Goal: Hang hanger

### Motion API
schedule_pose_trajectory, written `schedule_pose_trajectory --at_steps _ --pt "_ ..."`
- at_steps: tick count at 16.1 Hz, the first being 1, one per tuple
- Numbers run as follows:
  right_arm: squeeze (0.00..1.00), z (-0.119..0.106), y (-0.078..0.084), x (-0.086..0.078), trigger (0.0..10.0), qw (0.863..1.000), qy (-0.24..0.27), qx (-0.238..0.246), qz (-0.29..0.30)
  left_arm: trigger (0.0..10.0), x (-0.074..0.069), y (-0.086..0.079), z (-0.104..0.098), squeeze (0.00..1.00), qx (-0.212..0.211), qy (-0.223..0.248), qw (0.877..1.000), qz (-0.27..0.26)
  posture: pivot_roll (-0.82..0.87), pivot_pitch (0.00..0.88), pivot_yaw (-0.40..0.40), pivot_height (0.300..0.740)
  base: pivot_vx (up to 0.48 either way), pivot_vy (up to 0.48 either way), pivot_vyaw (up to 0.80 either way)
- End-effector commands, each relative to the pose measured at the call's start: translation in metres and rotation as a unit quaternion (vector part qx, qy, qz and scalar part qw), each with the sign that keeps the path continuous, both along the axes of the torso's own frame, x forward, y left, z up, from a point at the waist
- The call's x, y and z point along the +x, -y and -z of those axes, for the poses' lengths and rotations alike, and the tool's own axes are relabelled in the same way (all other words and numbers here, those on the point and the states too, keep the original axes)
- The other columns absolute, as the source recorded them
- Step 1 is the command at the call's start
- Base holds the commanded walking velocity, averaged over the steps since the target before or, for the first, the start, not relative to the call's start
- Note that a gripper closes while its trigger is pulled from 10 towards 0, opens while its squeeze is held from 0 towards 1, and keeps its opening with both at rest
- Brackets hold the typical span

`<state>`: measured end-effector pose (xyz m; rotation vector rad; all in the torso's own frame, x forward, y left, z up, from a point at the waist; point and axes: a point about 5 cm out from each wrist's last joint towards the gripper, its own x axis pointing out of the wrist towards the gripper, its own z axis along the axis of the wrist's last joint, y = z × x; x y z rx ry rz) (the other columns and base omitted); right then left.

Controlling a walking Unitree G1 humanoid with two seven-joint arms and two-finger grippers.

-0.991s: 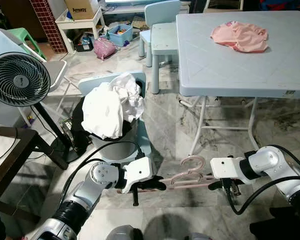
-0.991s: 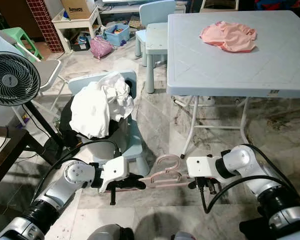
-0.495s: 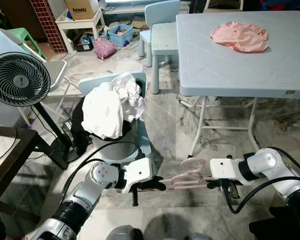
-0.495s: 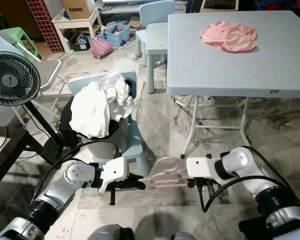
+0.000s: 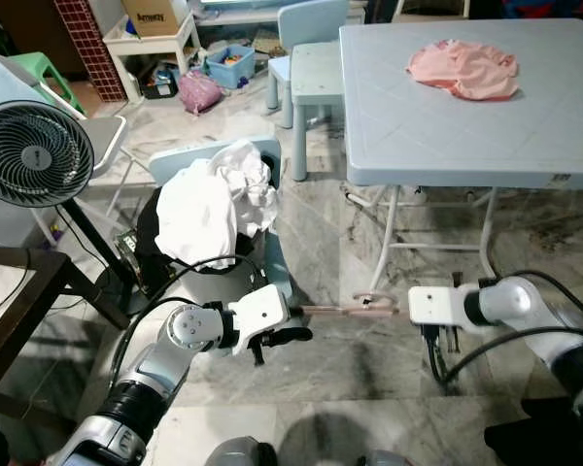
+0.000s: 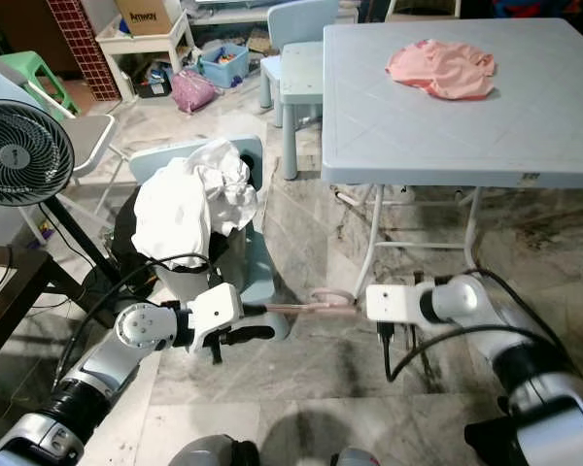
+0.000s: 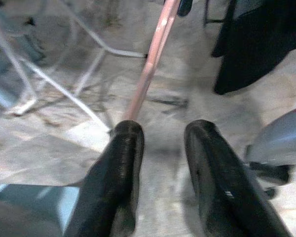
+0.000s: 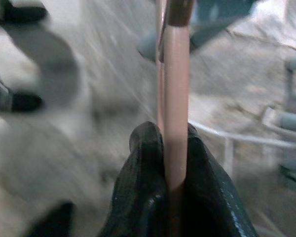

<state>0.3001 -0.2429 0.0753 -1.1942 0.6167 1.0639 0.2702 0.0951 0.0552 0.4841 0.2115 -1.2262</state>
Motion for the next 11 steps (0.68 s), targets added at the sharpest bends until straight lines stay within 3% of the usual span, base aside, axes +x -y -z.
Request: schedule_pose_trajectory --at_steps 1,3,4,5,6,7,8,10,11 --pt "0.0 0.001 0.002 0.006 0.0 0.998 0.043 -0.047 -0.003 10.0 0.006 -0.004 -0.009 1.0 -0.004 0.026 0.999 -0.02 -0.05 0.0 0.059 0.74 0.0 0.0 0.0" --pt "0.0 0.006 0.004 0.007 0.0 0.997 0.064 -0.041 0.025 10.0 0.008 -0.007 -0.01 1.0 -0.025 0.027 0.998 -0.051 -0.04 0.0 0.051 0.74 0.0 0.0 0.0" --pt "0.0 0.017 0.002 0.001 0.0 0.987 0.064 0.065 0.13 10.0 0.011 -0.018 -0.009 1.0 -0.071 0.041 0.986 -0.148 -0.04 0.0 0.034 0.74 0.0 0.0 0.0" --pt "0.0 0.025 0.002 -0.006 0.0 0.975 0.063 0.119 0.178 10.0 0.012 -0.026 -0.008 1.0 -0.094 0.051 0.972 -0.209 -0.03 0.0 0.026 0.74 0.0 0.0 0.0" --pt "0.0 0.03 0.001 -0.011 0.0 0.957 0.068 0.173 0.223 10.0 0.012 -0.032 -0.007 1.0 -0.11 0.06 0.959 -0.254 -0.03 0.0 0.024 0.74 0.0 0.0 0.0" --pt "0.0 0.032 -0.003 -0.015 0.0 0.921 0.081 0.256 0.281 10.0 0.01 -0.037 -0.007 1.0 -0.126 0.068 0.944 -0.297 -0.03 0.0 0.022 0.74 0.0 0.0 0.0" --pt "0.0 0.031 -0.006 -0.015 0.0 0.909 0.094 0.285 0.29 10.0 0.01 -0.039 -0.006 1.0 -0.131 0.068 0.939 -0.312 -0.04 0.0 0.022 0.74 0.0 0.0 0.0" --pt "0.0 0.023 -0.024 -0.019 0.0 0.842 0.123 0.406 0.334 10.0 0.015 -0.044 -0.014 1.0 -0.193 0.069 0.904 -0.374 -0.04 0.0 0.025 0.74 0.0 0.0 0.0" --pt "0.0 0.019 -0.032 -0.02 0.0 0.825 0.135 0.434 0.335 10.0 0.018 -0.043 -0.013 1.0 -0.195 0.059 0.9 -0.386 -0.04 0.0 0.028 0.74 0.0 0.0 0.0"
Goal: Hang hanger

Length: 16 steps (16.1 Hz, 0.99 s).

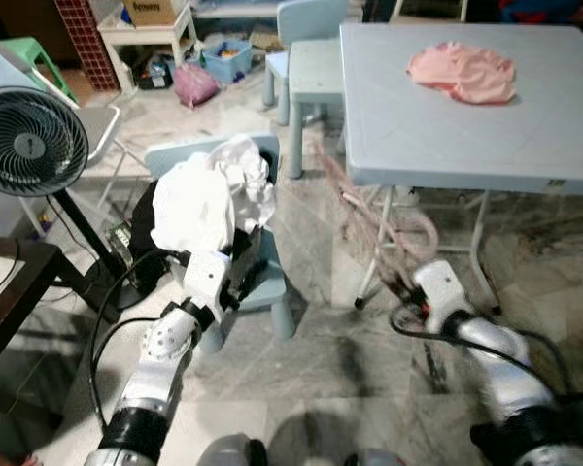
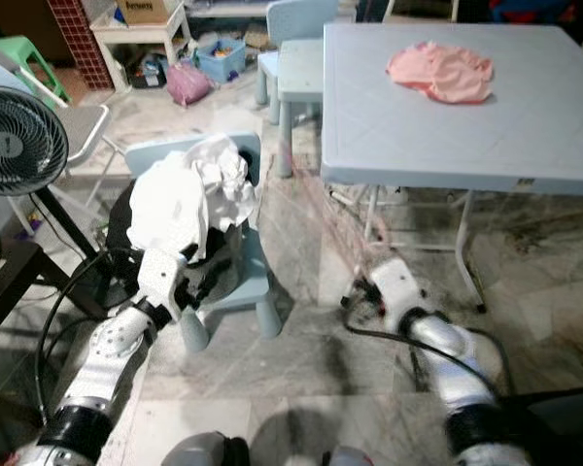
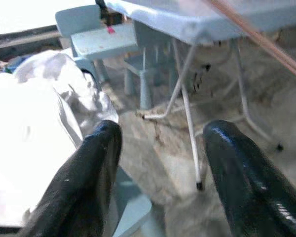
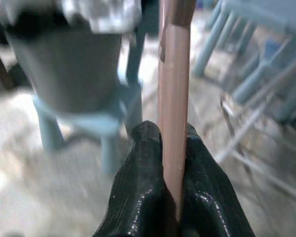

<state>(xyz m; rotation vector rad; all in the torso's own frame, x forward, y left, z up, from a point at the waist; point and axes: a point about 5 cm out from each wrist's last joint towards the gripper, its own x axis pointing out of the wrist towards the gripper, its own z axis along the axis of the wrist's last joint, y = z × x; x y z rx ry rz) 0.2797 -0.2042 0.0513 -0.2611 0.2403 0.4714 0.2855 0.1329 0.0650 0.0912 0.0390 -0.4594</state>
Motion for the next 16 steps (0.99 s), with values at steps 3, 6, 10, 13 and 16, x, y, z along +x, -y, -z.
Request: schedule_pose_trajectory --at_steps 3,6,10,13,16 --pt "0.0 -0.016 0.003 0.007 0.0 0.991 0.061 0.054 0.106 10.0 0.005 -0.011 0.003 1.0 0.032 -0.007 0.998 -0.047 -0.04 0.0 0.03 0.74 0.0 0.0 0.0" --pt "0.0 -0.012 0.023 0.006 0.0 0.958 0.053 0.104 0.261 10.0 0.001 -0.019 0.006 1.0 0.049 -0.003 0.997 -0.06 -0.03 0.0 0.016 0.74 0.0 0.0 0.0" --pt "0.0 -0.005 0.014 0.005 10.0 0.954 0.033 0.088 0.286 10.0 0.003 -0.023 0.001 0.0 0.026 -0.003 0.996 -0.08 -0.03 0.0 0.03 0.74 0.0 0.0 0.0" --pt "0.0 -0.018 -0.003 0.011 10.0 0.95 0.062 0.118 0.281 10.0 0.01 -0.021 -0.006 0.3 -0.002 -0.004 0.997 -0.083 -0.05 0.0 0.035 0.74 0.0 0.0 0.0" --pt "0.0 -0.023 -0.004 0.013 10.0 0.952 0.069 0.123 0.27 10.0 0.011 -0.02 -0.007 1.0 -0.008 -0.005 0.997 -0.077 -0.05 0.0 0.035 0.74 0.0 0.0 0.0"
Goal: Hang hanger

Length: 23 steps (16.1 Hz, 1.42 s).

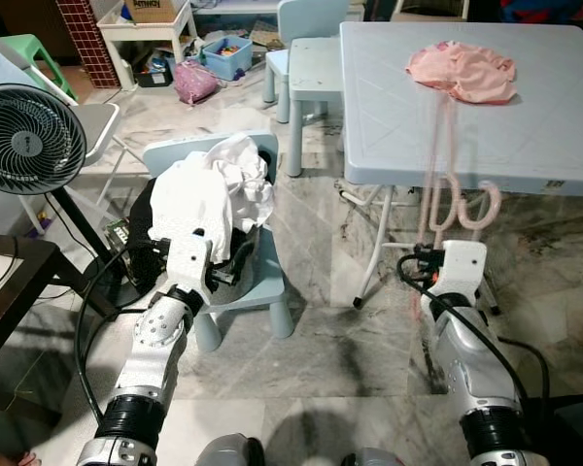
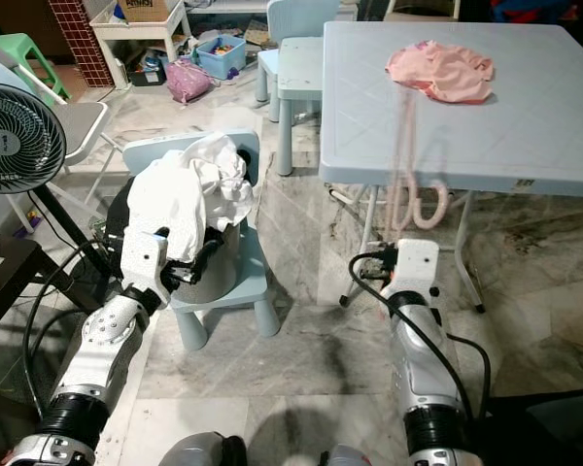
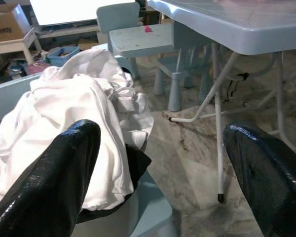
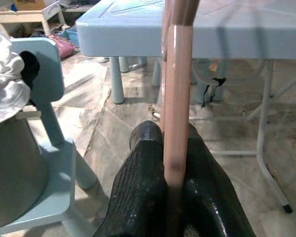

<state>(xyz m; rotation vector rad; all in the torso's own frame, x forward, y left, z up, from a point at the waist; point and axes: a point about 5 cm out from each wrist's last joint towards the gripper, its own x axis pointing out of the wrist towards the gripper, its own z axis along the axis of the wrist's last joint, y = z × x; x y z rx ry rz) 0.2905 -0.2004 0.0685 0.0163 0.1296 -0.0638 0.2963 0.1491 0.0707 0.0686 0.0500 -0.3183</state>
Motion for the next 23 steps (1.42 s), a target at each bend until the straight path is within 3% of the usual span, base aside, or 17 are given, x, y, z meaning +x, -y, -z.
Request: schedule_pose_trajectory --at_steps 1,2,3,12,17,23 --pt "0.0 -0.0062 0.0001 0.0022 10.0 1.0 0.012 0.003 0.0 10.0 0.0006 -0.0036 -0.0008 1.0 0.0 -0.001 1.0 -0.006 -0.05 0.0 0.035 0.74 0.0 0.0 0.0" --pt "0.0 -0.0062 0.0001 0.0022 10.0 1.0 0.012 0.003 0.0 10.0 0.0006 -0.0036 -0.0008 1.0 0.0 -0.001 1.0 -0.006 -0.05 0.0 0.035 0.74 0.0 0.0 0.0" --pt "0.0 -0.0055 0.0017 0.0021 10.0 1.0 0.007 0.01 0.001 10.0 0.0013 -0.0049 -0.001 0.0 -0.004 -0.001 1.0 -0.002 -0.05 0.0 0.039 0.74 0.0 0.315 -0.59" --pt "0.0 -0.0033 -0.0004 -0.0008 10.0 1.0 -0.007 0.01 -0.003 10.0 0.0046 -0.0051 -0.0075 0.0 -0.021 0.003 1.0 0.023 -0.05 0.0 0.041 0.74 0.223 0.285 -0.8" --pt "0.0 -0.0049 -0.0011 -0.0001 10.0 1.0 -0.006 0.011 -0.006 10.0 0.0053 -0.0045 -0.0088 0.0 -0.023 0.006 0.999 0.028 -0.06 0.0 0.041 0.74 0.404 0.201 0.0" --pt "0.0 -0.0038 -0.0036 0.0003 10.0 1.0 -0.011 0.011 -0.008 10.0 0.005 -0.0025 -0.0057 0.0 -0.014 -0.004 0.999 0.031 -0.06 0.0 0.04 0.74 0.348 0.08 -0.8"
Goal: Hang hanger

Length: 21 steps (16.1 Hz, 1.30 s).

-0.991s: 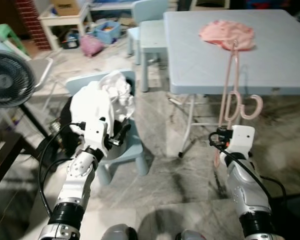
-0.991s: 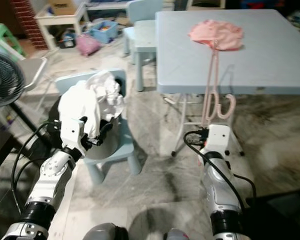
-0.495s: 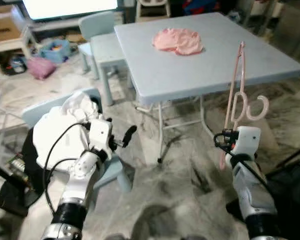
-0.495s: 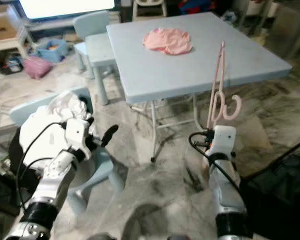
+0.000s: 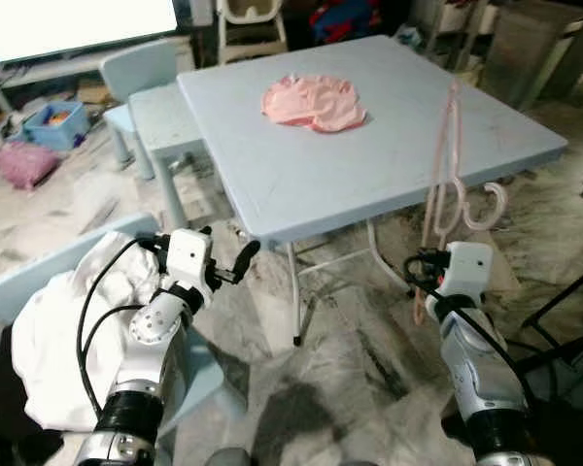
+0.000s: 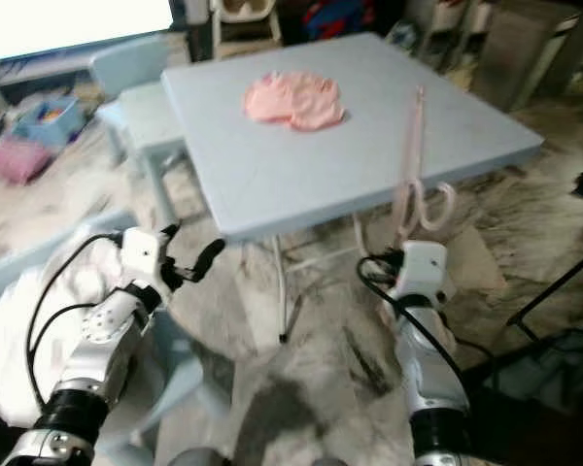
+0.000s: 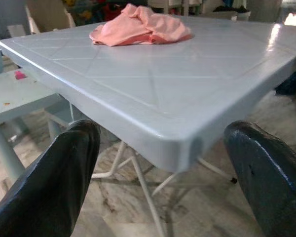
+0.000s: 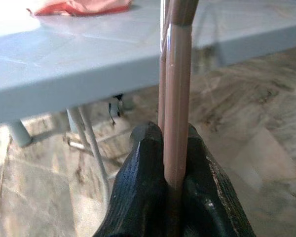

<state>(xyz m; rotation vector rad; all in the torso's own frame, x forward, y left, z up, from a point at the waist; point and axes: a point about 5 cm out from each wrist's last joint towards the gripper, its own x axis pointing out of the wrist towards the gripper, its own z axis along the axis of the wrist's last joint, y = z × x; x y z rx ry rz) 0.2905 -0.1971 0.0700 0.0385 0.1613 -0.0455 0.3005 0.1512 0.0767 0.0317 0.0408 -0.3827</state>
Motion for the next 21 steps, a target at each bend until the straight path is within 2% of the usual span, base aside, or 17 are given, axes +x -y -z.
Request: schedule_pose_trajectory --at_steps 1,8,13,21 --pt "0.0 -0.003 0.0 0.001 10.0 1.0 0.004 -0.001 0.001 10.0 0.001 0.0 0.001 0.0 0.009 -0.008 1.0 -0.001 -0.06 0.0 0.038 0.74 0.0 0.0 -0.8" --pt "0.0 0.006 -0.007 -0.008 10.0 1.0 -0.015 -0.005 -0.006 10.0 -0.005 0.003 0.005 0.0 0.003 -0.015 1.0 0.007 -0.04 0.0 0.009 0.74 0.0 0.0 -0.8" --pt "0.0 0.002 -0.005 -0.002 10.0 1.0 -0.012 -0.012 -0.003 10.0 -0.004 0.002 0.002 0.0 -0.007 -0.011 1.0 0.004 -0.04 0.0 0.008 0.74 0.0 0.0 -0.8" --pt "0.0 -0.003 -0.007 0.004 10.0 1.0 -0.002 -0.015 -0.009 10.0 0.0 -0.002 -0.002 0.0 -0.015 -0.005 1.0 0.0 -0.06 0.0 0.028 0.74 0.302 0.281 0.0"
